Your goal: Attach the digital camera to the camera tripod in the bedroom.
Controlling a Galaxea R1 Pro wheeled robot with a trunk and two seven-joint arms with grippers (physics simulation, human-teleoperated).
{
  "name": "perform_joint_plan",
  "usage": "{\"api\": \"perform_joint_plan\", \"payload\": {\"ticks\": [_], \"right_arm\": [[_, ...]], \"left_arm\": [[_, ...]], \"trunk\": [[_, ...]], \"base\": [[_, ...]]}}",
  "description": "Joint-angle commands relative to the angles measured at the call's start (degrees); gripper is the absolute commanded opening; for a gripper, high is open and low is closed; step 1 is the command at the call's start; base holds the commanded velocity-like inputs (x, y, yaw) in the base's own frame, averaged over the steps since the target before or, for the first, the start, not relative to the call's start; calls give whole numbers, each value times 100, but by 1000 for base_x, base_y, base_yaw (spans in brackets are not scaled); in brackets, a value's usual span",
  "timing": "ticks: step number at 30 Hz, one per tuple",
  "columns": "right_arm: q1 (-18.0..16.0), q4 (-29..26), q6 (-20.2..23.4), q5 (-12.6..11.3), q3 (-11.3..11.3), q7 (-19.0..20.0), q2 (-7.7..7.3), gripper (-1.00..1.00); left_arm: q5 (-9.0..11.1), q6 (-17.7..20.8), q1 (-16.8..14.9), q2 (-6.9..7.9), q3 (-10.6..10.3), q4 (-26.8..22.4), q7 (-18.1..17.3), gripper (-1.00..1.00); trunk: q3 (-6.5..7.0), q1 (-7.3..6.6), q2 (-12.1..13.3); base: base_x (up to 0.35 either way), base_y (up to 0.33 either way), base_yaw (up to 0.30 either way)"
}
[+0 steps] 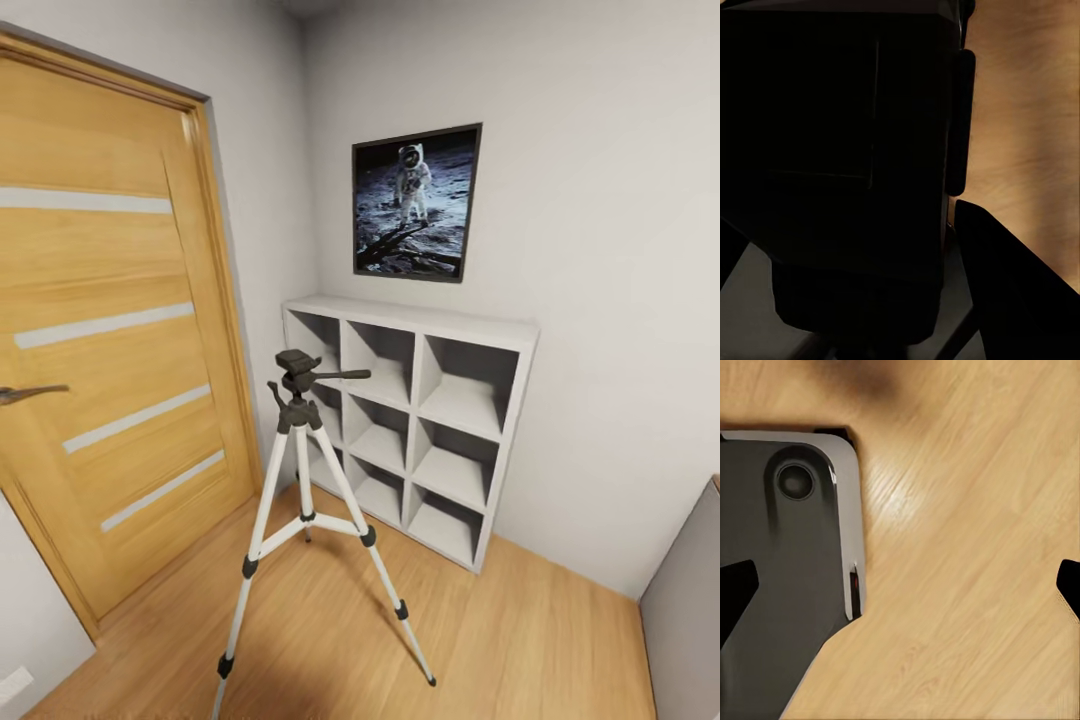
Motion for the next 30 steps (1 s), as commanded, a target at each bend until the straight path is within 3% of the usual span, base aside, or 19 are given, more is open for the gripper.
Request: {"api": "perform_joint_plan", "payload": {"ticks": [1, 14, 22, 30], "right_arm": [[-8, 17, -34, 50, -49, 14, -4, 100], [-8, 17, -34, 50, -49, 20, -4, 100], [-8, 17, -34, 41, -56, 14, -17, 100], [-8, 17, -34, 41, -58, 14, -21, 100]], "left_arm": [[-2, -17, -5, -6, -10, 0, 13, -100], [-10, -9, -5, -21, -10, -1, 10, -100], [-234, -8, -5, -34, -10, 3, 17, -100], [-263, -8, -5, -35, -10, 6, 17, -100]], "trunk": [[-12, 3, -12], [-12, 3, -12], [-12, 3, -12], [-12, 3, -12]], "base": [[0, 0, 277], [46, -22, 250], [225, -149, 37], [246, -186, 1]]}}
